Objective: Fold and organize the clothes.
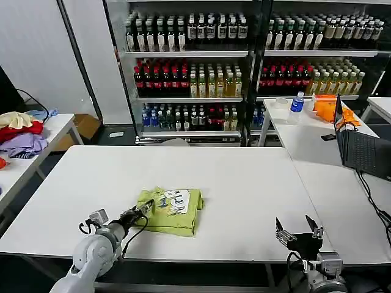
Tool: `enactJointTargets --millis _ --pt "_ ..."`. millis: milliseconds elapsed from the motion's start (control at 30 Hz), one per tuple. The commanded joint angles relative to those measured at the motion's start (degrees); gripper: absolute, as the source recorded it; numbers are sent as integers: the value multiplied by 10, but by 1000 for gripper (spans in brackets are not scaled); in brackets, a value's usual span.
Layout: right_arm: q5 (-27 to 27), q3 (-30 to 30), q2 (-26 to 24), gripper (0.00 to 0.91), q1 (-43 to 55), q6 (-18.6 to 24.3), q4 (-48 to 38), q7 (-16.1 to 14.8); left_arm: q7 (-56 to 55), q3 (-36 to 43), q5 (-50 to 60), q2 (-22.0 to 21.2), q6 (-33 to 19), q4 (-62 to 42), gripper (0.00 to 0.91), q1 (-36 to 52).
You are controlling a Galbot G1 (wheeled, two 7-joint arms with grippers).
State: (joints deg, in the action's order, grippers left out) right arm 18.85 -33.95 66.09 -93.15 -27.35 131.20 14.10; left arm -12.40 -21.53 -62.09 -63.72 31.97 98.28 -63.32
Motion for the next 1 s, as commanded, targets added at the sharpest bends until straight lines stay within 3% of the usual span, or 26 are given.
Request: enactJointTargets --millis 33,267,467,600,867,1000 --pt "0 -2 -1 907 -2 0 3 0 12 -10 -73 -4 11 -30 20 -2" --pt "1 -4 -2 907 -6 0 8 0 5 -33 -116 -8 11 -21 20 -4" --pt "4 -5 -4 907 -6 -2 13 1 -23 -97 -171 -8 12 19 20 -10" --pt "5 -6 -3 907 -5 -2 15 1 -26 -142 -153 49 12 45 20 1" --pt "10 -3 -2 907 6 2 12 0 24 -236 -41 258 12 12 20 64" --pt "10 3 3 907 11 2 9 0 29 -235 12 303 11 41 20 67"
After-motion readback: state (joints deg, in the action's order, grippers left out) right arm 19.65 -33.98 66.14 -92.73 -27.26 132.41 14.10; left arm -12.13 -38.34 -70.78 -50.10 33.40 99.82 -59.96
